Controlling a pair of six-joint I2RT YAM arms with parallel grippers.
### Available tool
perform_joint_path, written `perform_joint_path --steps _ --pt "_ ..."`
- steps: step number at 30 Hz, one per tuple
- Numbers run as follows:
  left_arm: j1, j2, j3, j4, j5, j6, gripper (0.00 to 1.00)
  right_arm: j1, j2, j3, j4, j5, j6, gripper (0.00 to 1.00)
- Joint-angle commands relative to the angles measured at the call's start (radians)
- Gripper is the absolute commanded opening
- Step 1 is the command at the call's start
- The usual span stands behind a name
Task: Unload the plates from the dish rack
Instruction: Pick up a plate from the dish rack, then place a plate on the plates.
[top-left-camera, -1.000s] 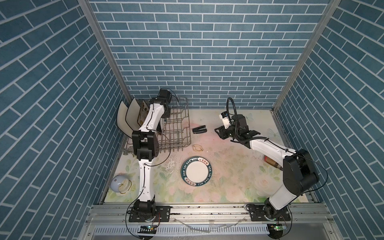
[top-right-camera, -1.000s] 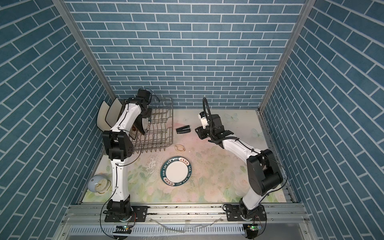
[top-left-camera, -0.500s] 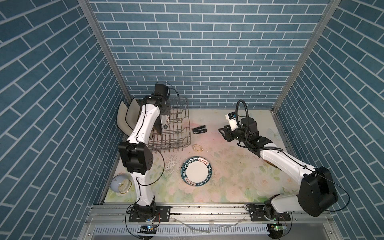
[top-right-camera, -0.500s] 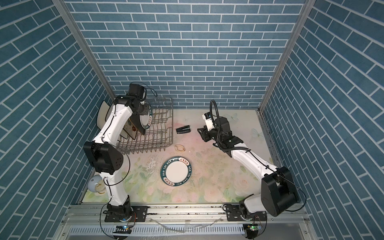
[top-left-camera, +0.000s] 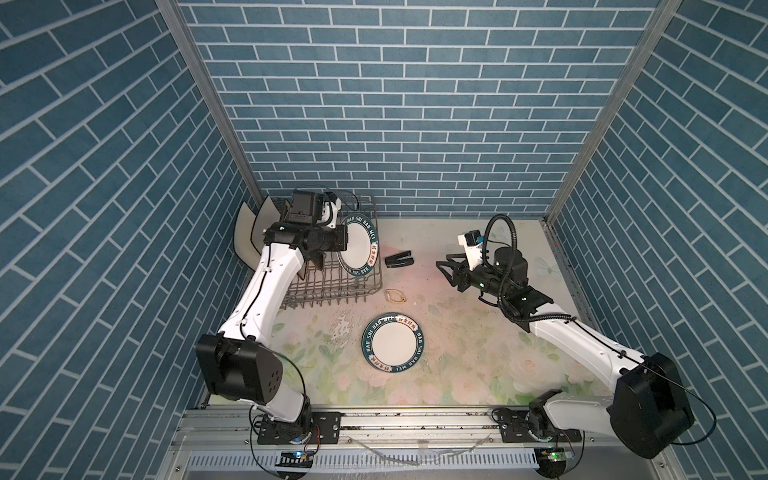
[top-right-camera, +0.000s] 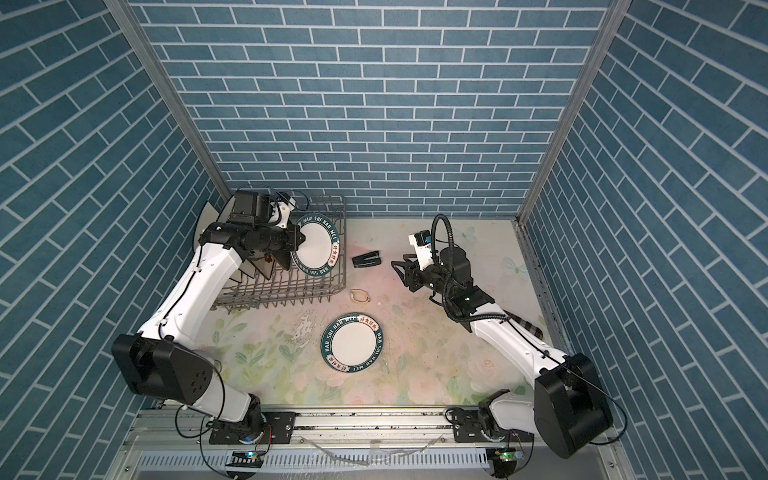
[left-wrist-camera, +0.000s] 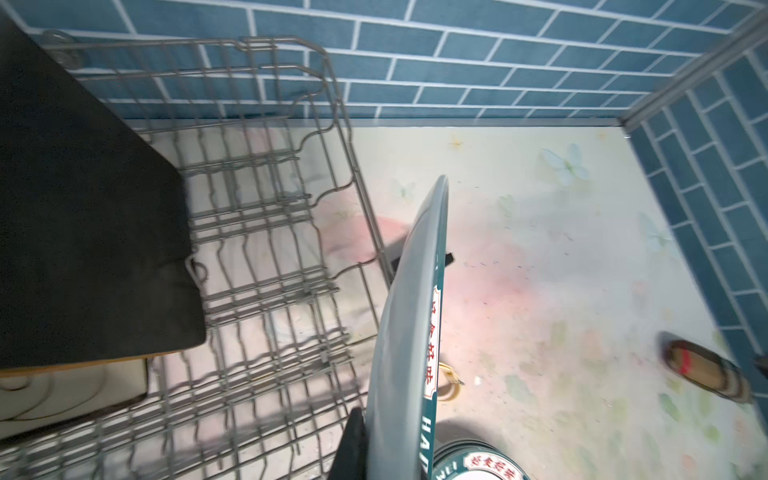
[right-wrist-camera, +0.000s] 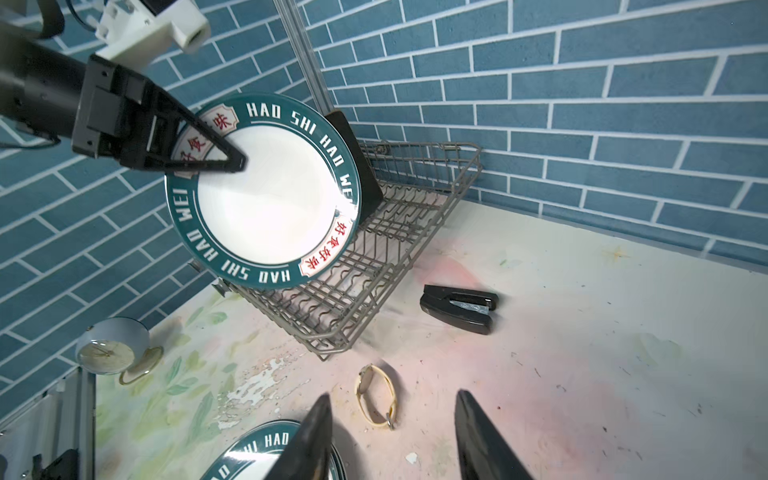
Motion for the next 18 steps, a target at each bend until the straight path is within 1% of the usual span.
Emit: perform_joint_path --steps 1,10,14,18 --pt "-0.008 -0.084 -0.068 0.131 0.181 -0.035 0.0 -0.003 -0.003 -0.021 0.106 -0.066 0.063 0.48" --pt "-0.024 -0.259 -0.293 0.309 0.345 -0.126 0.0 -0.003 0.044 -0.011 0.224 -0.16 0.164 0.48" --pt "-0.042 -0.304 -0.371 0.401 0.39 -0.174 0.0 -0.004 0.067 -0.006 0.269 -0.181 0.202 0.48" --pt "-0.07 -0.317 -0.405 0.452 0.416 -0.198 0.0 -0.002 0.091 0.002 0.296 -0.198 0.239 0.48"
